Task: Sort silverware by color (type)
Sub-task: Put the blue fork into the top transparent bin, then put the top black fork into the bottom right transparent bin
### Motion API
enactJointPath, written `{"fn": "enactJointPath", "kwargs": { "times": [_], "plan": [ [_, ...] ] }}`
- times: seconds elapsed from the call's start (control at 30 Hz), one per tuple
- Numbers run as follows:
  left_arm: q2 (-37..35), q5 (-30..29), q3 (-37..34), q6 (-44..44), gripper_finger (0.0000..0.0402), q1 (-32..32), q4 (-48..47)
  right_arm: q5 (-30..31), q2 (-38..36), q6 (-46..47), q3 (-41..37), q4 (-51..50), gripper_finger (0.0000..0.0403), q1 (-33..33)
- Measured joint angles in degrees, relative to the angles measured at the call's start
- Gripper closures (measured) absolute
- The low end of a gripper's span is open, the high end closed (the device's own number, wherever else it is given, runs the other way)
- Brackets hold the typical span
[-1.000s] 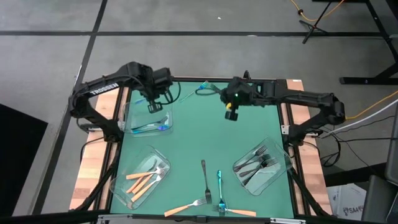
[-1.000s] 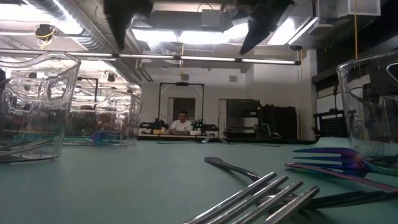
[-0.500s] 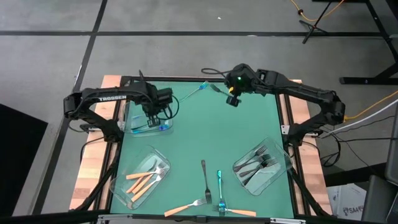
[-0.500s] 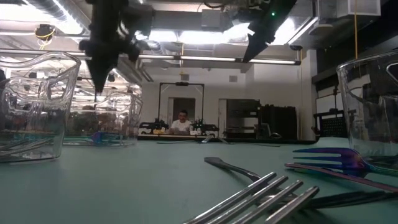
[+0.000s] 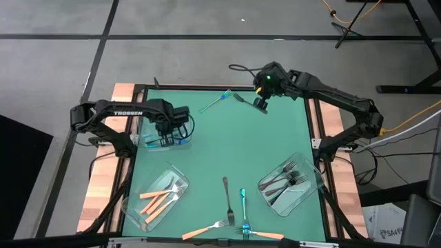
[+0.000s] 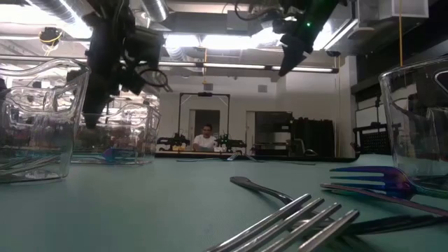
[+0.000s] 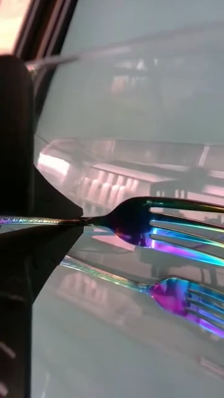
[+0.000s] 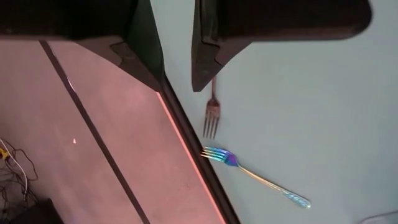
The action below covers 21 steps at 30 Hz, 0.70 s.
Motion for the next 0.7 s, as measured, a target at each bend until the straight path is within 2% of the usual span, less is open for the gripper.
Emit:
{"fn": "enactJointPath", "kwargs": {
  "times": [0.27, 0.4, 0.7],
  "plan": [
    [0.0, 0.0, -4.8, 2.8, 0.0369, 0.0, 6.1, -0.5, 0.0, 0.0, 0.0, 0.0, 0.0333, -0.6],
    [0.0, 0.0, -6.3, 2.8, 0.0371, 0.0, 7.8, -2.3, 0.0, 0.0, 0.0, 0.0, 0.0333, -0.6],
    [0.0, 0.0, -6.9, 2.6, 0.0376, 0.0, 8.5, -2.5, 0.0, 0.0, 0.0, 0.0, 0.0333, -0.6]
  ]
}}
